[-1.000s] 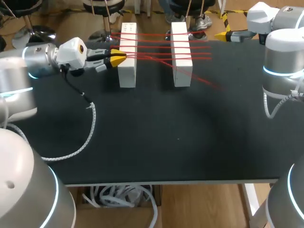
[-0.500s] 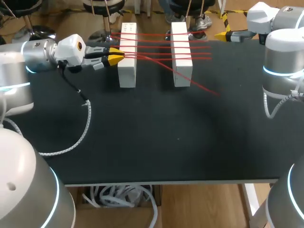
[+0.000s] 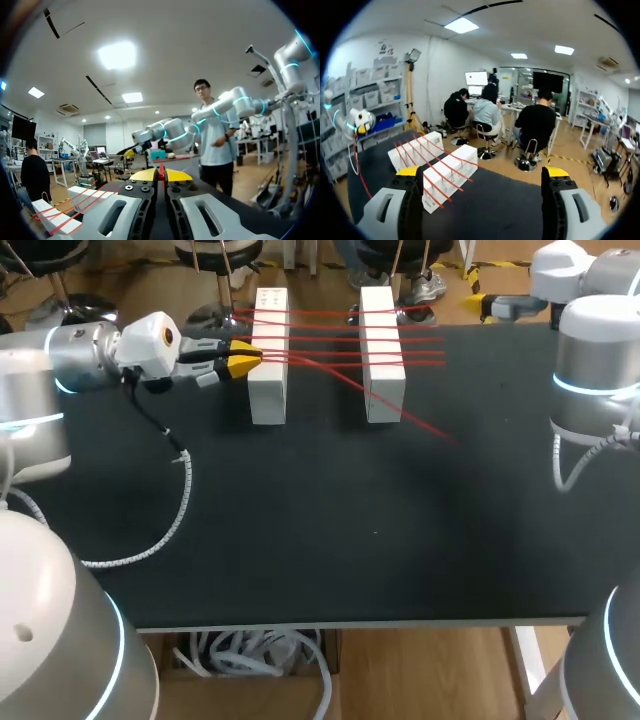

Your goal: Grab the tape and strap the tape.

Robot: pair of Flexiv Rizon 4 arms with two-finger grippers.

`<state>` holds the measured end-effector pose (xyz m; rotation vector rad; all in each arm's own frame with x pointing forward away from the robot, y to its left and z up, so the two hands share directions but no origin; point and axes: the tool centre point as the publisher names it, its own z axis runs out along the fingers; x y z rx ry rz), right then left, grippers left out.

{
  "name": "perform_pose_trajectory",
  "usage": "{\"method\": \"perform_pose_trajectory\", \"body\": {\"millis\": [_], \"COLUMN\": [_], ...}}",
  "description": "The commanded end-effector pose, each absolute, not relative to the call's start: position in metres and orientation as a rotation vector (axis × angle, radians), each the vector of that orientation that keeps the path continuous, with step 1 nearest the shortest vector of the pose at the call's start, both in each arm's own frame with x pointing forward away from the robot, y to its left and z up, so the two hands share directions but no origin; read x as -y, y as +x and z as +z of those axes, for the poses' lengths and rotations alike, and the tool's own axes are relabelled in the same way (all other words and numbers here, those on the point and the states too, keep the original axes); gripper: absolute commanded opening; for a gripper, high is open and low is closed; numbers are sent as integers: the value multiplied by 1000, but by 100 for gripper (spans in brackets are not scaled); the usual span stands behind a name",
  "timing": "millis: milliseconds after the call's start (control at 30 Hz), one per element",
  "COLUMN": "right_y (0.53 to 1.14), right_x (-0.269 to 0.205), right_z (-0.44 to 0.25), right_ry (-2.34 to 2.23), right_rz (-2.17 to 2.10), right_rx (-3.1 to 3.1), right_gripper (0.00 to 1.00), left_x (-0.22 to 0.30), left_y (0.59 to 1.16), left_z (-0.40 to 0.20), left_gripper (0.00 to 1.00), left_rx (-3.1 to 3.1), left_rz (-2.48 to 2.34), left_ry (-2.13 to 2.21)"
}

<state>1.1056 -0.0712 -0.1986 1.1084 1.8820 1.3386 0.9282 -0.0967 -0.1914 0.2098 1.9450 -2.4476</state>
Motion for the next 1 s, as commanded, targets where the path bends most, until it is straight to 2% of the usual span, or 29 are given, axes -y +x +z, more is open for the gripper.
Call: {"method": "perform_pose_trajectory", "body": {"millis": [33,600,1000], "right_y": [1069,947,935], "right_x": [83,82,79], "right_z": [-183,-196,-206], "right_ry": [1534,1422,1404], "right_rz": [1349,1463,1432], "right_rx": [-1589,-1231,-1173], "right_gripper": [100,100,100], "left_x": [96,96,96], "left_y": [929,929,929], "left_z": [-192,-192,-192], "left_gripper": [0,0,0], "left_rx": [-1944,-1944,-1944], "left_rz": [-2451,-2451,-2451], "left_ry": [214,214,214]}}
